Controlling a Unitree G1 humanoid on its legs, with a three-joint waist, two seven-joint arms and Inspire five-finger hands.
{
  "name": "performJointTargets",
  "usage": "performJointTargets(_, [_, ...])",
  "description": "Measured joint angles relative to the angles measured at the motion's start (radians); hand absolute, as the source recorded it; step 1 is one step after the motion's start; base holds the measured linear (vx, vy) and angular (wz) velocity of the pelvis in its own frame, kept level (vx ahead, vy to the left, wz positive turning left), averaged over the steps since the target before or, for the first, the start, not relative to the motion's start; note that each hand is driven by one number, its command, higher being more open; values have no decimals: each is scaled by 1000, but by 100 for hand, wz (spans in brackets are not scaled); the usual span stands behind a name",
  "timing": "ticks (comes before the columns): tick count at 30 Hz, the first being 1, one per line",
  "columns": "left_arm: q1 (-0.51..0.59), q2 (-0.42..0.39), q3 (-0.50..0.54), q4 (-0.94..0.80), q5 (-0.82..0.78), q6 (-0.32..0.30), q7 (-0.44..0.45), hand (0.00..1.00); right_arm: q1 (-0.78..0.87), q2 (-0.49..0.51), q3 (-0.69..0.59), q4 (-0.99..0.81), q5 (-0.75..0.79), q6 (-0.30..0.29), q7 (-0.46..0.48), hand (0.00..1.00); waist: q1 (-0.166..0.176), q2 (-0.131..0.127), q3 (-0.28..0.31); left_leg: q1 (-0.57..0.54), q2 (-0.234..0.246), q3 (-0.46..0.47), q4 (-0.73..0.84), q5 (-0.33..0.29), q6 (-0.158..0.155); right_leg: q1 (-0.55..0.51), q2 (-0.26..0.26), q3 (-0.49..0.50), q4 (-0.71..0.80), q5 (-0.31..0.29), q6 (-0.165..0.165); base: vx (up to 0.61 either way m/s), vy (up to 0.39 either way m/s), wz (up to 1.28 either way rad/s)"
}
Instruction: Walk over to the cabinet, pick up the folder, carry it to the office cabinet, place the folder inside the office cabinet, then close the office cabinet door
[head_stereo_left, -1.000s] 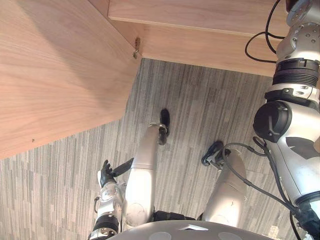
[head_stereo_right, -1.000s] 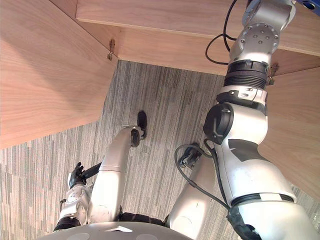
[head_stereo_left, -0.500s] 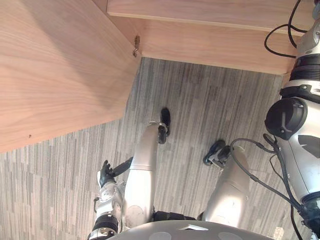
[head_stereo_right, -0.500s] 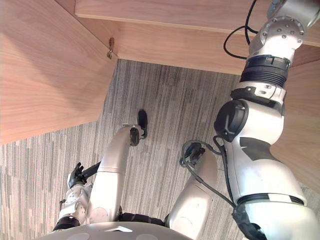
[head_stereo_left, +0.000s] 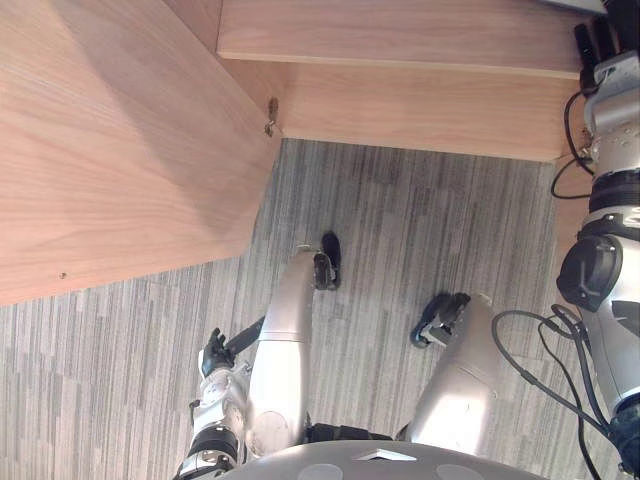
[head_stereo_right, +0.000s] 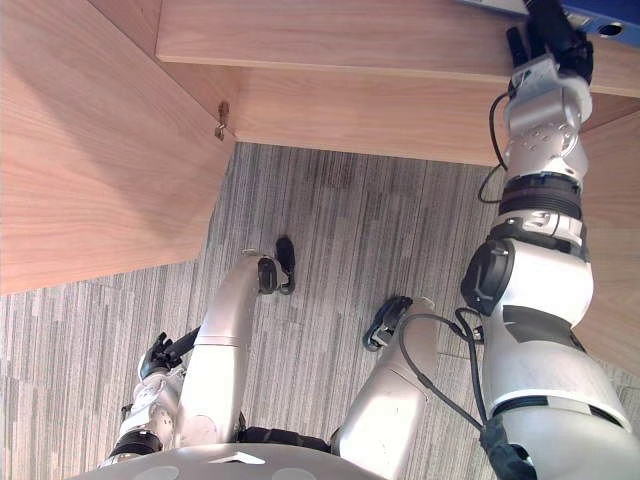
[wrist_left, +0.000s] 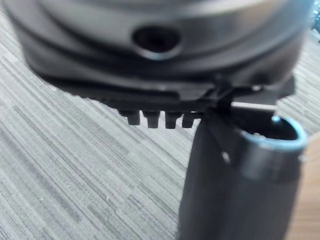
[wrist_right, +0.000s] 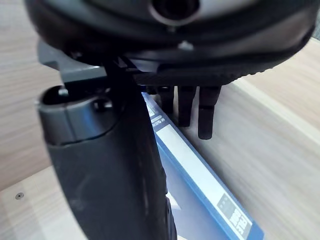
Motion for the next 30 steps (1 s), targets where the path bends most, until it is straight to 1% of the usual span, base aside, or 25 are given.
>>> performJointTargets(2, [1,-3,15,10,0,1,-3,100,45,0,1,26,-36,16,18,100,4,-3,-21,30,-3,-1,-20,4,-4,33,0,-11,-18,0,0,16,25,6])
performJointTargets(3, [1,-4,26,15,2,4,-10,100,86,1,-1,44,-78,32,37,100,8,-6,-45,55,-7,0,-48,16,-3,60,0,-23,-42,3,1,40,20,12])
performJointTargets(4, [2,-4,36,15,5,4,-18,100,123,3,-3,64,-122,49,55,100,8,-8,-59,90,-13,-1,-85,34,2,98,1,-37,-73,10,3,51,24,12])
performJointTargets(5, [2,-4,44,14,4,4,-21,100,140,7,-3,71,-141,56,59,100,8,-11,-64,112,-17,-1,-106,42,0,118,1,-44,-90,16,2,52,22,12])
performJointTargets(6, [12,-4,62,14,5,4,-30,100,182,28,-1,95,-177,65,76,100,7,-17,-100,145,-22,-2,-162,63,-6,153,3,-67,-140,34,-2,34,17,4])
performJointTargets(7, [18,-3,72,14,5,4,-36,100,193,38,4,106,-195,72,82,100,5,-20,-117,155,-22,-3,-185,71,-9,162,4,-74,-161,41,-10,65,41,-2])
performJointTargets(8, [23,-1,92,15,5,6,-39,100,204,54,11,136,-224,88,96,100,1,-27,-138,182,-22,-1,-233,87,-16,185,17,-85,-205,57,-12,51,31,-8])
performJointTargets(9, [24,0,100,15,5,7,-42,100,208,59,13,147,-232,99,100,100,0,-30,-149,193,-20,-2,-255,93,-22,196,23,-89,-227,67,-14,72,46,-12])
performJointTargets(11, [29,13,132,15,8,12,-49,100,216,73,46,181,-268,125,108,100,-8,-46,-176,230,-18,0,-329,121,-26,225,42,-106,-295,96,-22,44,21,-9])
performJointTargets(12, [30,18,144,15,9,15,-52,100,217,80,48,182,-276,126,112,100,-14,-49,-179,237,-17,0,-342,125,-28,232,46,-110,-309,100,-21,35,-1,-10])
performJointTargets(13, [31,28,168,18,14,20,-56,100,217,89,49,182,-290,127,125,100,-19,-55,-183,250,-10,3,-360,133,-24,244,58,-113,-335,111,-25,36,1,-18])
performJointTargets(14, [31,38,195,18,36,23,-56,100,216,93,49,181,-306,127,136,100,-17,-63,-187,262,-2,8,-376,136,-25,252,72,-114,-357,120,-26,33,-3,-20])
performJointTargets(17, [31,73,249,18,52,39,-56,100,213,95,45,179,-348,127,146,100,-21,-84,-199,296,-2,18,-414,142,-28,278,77,-115,-391,130,-22,49,-21,-8])
performJointTargets(19, [31,86,271,18,83,41,-57,100,200,95,34,176,-384,127,157,100,-22,-86,-202,311,0,21,-424,143,-30,291,83,-117,-406,134,-20,51,-41,-7])
performJointTargets(22, [30,103,284,13,88,42,-57,100,157,96,14,165,-405,127,167,100,-29,-86,-202,314,4,22,-432,145,-33,294,90,-117,-418,137,-22,22,-18,-4])
performJointTargets(28, [30,104,297,14,92,42,-59,100,69,96,6,92,-425,125,167,100,-28,-85,-202,314,16,23,-441,145,-35,291,105,-117,-434,139,-25,24,-26,-5])
performJointTargets(30, [30,102,297,16,92,42,-59,100,32,97,13,88,-460,117,165,100,-25,-85,-202,314,18,30,-454,150,-41,281,108,-114,-441,143,-29,4,-30,-7])
